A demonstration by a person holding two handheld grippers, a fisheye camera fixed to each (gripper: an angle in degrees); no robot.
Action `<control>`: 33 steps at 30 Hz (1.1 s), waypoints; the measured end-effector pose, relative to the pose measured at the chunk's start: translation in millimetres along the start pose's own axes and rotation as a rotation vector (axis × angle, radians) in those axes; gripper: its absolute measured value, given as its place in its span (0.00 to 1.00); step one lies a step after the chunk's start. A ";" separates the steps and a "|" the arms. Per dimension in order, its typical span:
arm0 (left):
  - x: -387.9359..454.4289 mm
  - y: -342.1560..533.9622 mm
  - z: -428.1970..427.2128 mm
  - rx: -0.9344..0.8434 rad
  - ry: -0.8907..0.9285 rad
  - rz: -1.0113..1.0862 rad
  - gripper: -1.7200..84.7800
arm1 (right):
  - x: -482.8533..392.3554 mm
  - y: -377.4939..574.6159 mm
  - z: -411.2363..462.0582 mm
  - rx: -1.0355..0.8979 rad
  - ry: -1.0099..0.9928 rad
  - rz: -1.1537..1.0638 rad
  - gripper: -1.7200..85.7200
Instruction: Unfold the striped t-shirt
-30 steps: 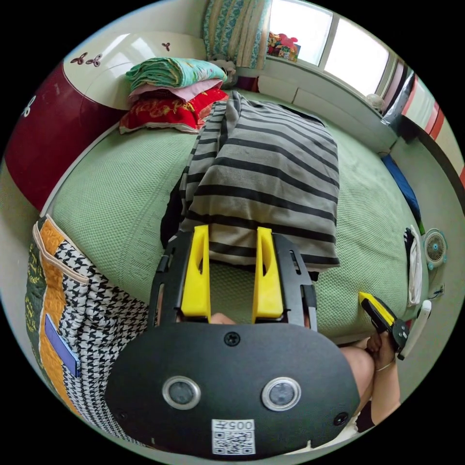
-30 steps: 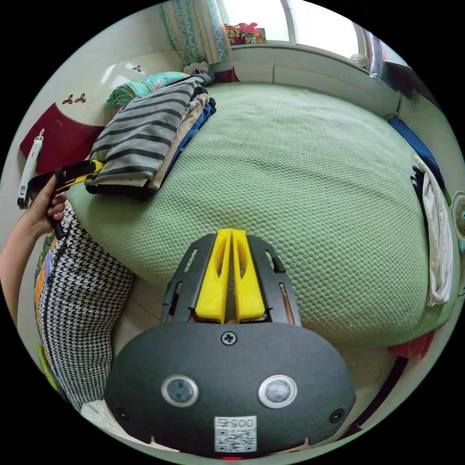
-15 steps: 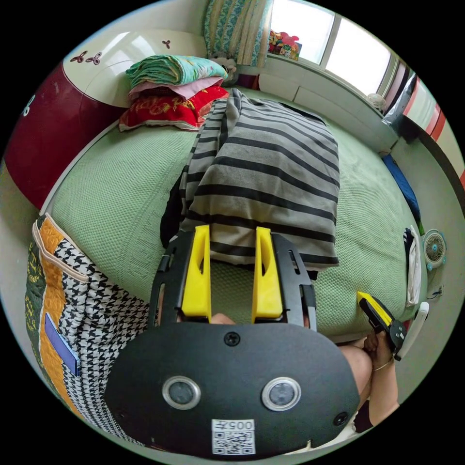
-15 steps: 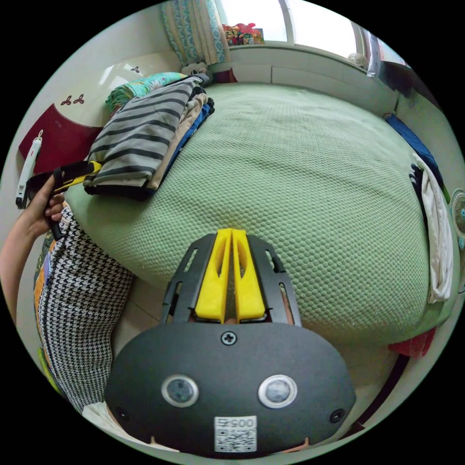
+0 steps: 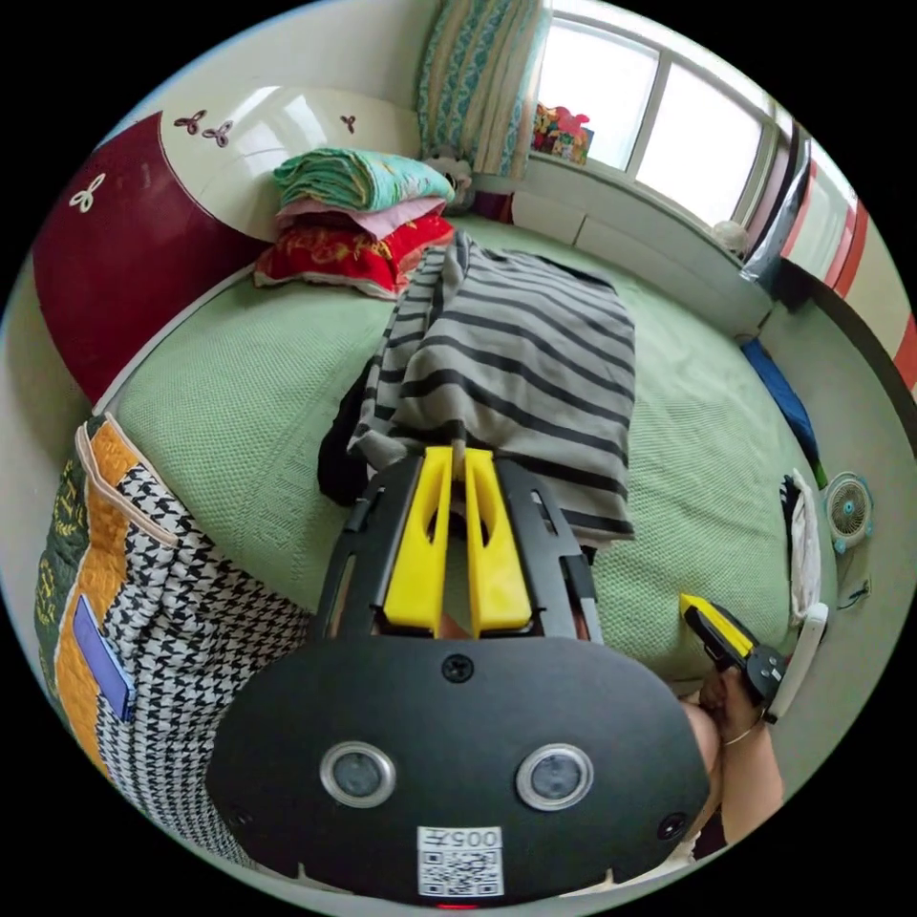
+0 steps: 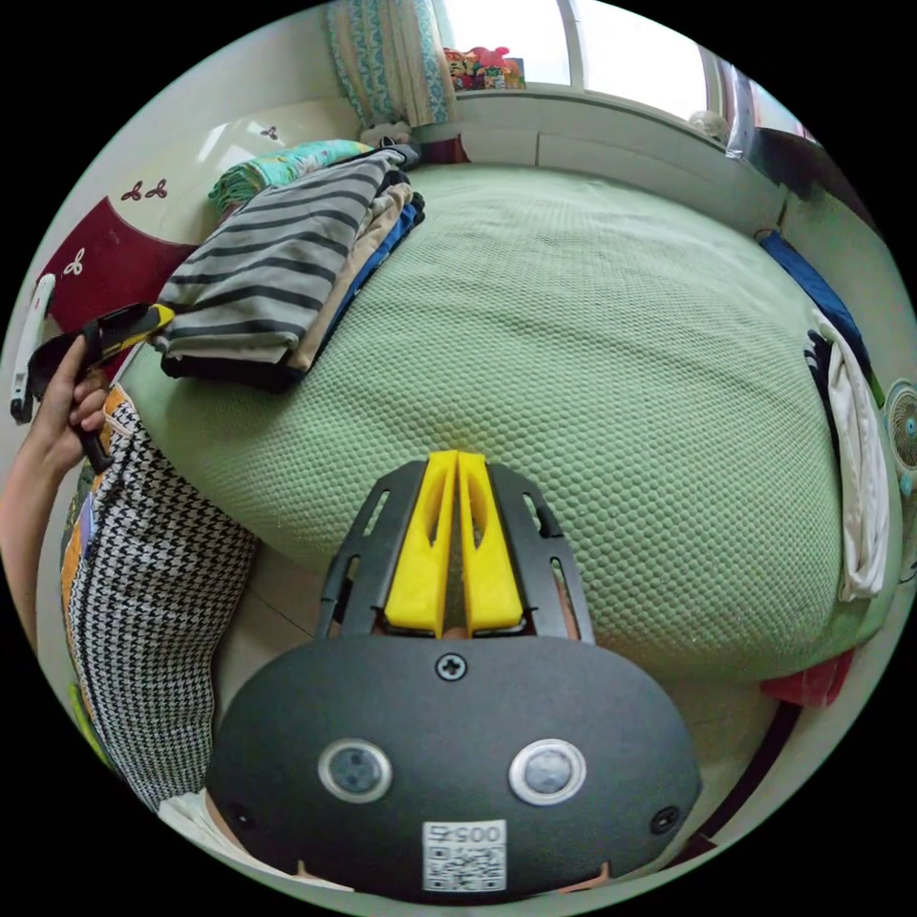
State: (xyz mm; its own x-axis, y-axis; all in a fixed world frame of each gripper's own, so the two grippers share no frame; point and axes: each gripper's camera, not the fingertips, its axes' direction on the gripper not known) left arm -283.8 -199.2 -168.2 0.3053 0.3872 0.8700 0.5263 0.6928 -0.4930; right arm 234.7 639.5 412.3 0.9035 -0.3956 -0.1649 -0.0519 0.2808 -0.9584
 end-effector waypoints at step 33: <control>39.5 57.1 -2.9 0.153 0.445 -0.010 0.06 | -67.6 -136.7 -147.3 0.172 -0.441 -0.262 0.21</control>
State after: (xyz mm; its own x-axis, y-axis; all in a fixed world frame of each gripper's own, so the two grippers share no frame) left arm -239.3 -146.2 -162.0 0.6292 0.1049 0.7701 0.4176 0.7900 -0.4488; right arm 118.1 499.0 520.2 0.9715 -0.0779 0.2237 0.2364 0.3754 -0.8962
